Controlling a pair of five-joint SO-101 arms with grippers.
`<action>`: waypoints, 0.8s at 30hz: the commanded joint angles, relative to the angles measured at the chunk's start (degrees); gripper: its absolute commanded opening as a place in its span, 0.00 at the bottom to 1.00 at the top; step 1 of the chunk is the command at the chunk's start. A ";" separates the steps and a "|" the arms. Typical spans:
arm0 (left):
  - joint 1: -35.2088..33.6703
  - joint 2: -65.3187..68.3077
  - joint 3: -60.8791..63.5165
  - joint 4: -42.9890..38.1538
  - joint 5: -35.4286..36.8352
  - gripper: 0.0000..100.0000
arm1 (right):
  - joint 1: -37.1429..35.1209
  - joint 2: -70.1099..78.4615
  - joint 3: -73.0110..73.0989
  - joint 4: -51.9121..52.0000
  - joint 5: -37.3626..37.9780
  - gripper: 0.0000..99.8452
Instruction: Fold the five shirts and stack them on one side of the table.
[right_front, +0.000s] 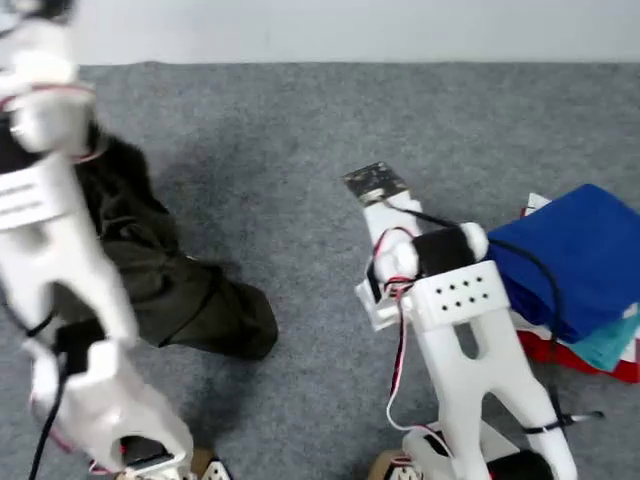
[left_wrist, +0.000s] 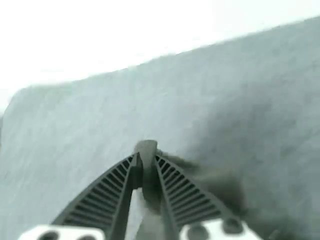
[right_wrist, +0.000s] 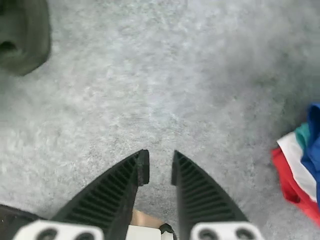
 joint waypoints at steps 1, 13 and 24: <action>-10.64 -9.67 14.20 1.05 -5.54 0.00 | -4.00 0.04 -3.69 -1.71 2.11 0.06; -37.45 -13.01 40.92 -6.24 -13.80 0.00 | -14.37 7.52 -8.79 -16.57 2.11 0.07; -37.98 -13.01 53.41 -14.33 -13.89 0.00 | -31.34 35.12 -33.85 -16.22 2.37 0.22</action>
